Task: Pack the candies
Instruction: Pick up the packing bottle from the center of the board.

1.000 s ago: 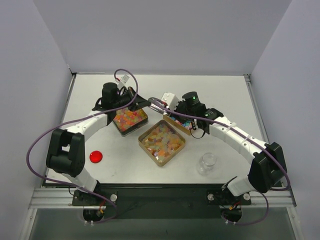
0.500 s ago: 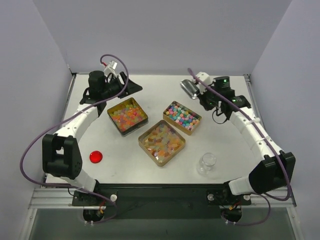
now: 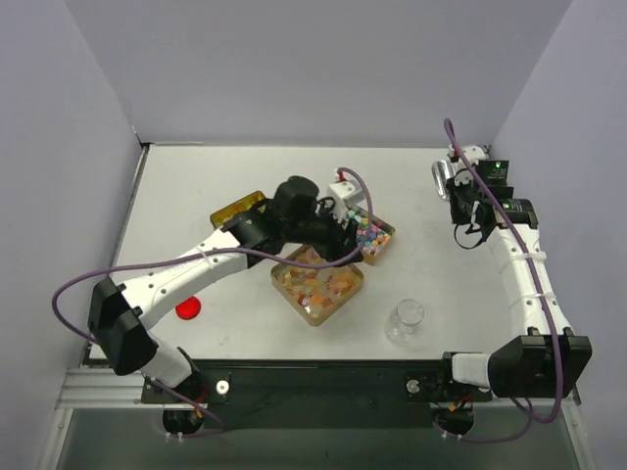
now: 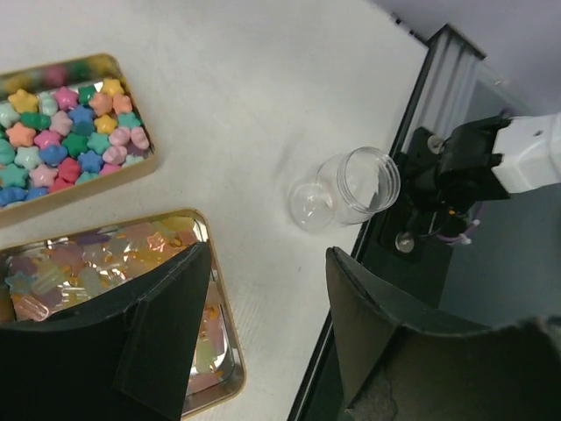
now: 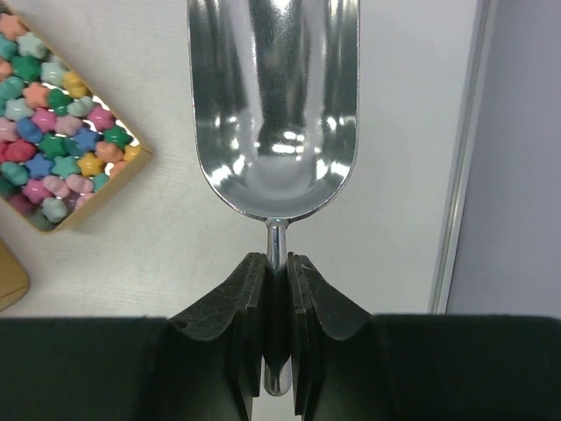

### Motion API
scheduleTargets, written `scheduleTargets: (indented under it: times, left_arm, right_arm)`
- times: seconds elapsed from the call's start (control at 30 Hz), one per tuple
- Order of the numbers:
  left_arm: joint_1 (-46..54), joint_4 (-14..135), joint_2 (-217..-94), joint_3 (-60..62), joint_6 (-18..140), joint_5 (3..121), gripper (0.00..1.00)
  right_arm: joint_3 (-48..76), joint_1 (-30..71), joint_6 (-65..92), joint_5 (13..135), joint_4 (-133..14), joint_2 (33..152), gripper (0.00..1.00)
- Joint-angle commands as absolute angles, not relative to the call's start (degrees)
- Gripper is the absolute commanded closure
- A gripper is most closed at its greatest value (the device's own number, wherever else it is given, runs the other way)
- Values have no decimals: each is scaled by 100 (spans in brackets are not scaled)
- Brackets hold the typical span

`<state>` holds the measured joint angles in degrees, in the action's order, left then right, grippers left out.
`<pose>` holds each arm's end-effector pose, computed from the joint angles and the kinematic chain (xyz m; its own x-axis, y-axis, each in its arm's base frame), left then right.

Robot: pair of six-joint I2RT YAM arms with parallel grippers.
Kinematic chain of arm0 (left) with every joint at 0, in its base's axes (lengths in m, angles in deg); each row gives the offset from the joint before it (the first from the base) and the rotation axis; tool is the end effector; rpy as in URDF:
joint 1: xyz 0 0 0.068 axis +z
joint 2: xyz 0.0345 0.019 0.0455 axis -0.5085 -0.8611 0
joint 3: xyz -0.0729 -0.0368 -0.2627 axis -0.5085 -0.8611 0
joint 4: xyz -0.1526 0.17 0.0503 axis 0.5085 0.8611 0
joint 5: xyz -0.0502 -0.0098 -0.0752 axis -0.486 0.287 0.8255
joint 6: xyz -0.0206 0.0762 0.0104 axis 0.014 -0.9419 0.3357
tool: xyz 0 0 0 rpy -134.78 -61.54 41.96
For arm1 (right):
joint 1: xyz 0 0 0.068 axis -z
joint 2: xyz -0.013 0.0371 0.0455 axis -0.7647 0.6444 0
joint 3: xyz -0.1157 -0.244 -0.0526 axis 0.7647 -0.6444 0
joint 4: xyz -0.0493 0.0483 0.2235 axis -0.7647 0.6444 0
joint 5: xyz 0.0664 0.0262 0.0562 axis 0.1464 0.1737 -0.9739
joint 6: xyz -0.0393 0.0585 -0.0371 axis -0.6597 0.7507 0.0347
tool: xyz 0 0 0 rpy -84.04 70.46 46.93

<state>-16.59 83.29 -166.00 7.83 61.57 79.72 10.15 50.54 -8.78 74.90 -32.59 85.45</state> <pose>0.2096 -0.2705 0.3517 -0.4914 0.2616 -0.8307 0.8429 0.3829 -0.3781 0.2879 0.0042 0.3512 -0.4541 -0.2561 -0.8533 -0.2109 0.9615 -0.1763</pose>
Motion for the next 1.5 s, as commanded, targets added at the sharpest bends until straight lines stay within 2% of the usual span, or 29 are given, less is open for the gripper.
scheduleTargets:
  times: [0.0,0.13,0.37,0.7,1.0,1.17,1.23,1.27,1.3,1.47]
  left_arm:
    - [-2558,9429,-17073,1516,5881,5914,35]
    - [-3304,9826,-17715,2176,5995,5966,37]
    - [-3869,9774,-18550,2783,6074,5518,41]
    - [-4098,9651,-19201,3170,6197,5016,53]
    - [-4204,9677,-19465,3197,6118,5007,56]
    - [-4204,9739,-19553,3171,6127,4964,78]
    - [-4204,9774,-19509,3179,6013,4999,83]
    - [-4195,9817,-19413,3145,5952,5025,94]
    - [-4186,9844,-19343,3118,5873,5112,99]
    - [-4081,10063,-18493,2531,5179,5289,100]
  right_arm:
    - [675,5269,-268,8401,-3291,8162,100]
    - [385,5488,-145,8297,-3362,7880,100]
    - [-20,5726,-83,8173,-3335,7318,100]
    - [-293,5805,-4,7989,-3291,7045,100]
    - [-363,5840,14,7901,-3291,7010,100]
    - [-380,5875,49,7831,-3291,7036,100]
    - [-415,5884,49,7813,-3282,7019,100]
    - [-424,5884,40,7804,-3291,7001,100]
    - [-433,5893,40,7804,-3291,7001,100]
    - [-398,5884,49,7708,-3291,7089,100]
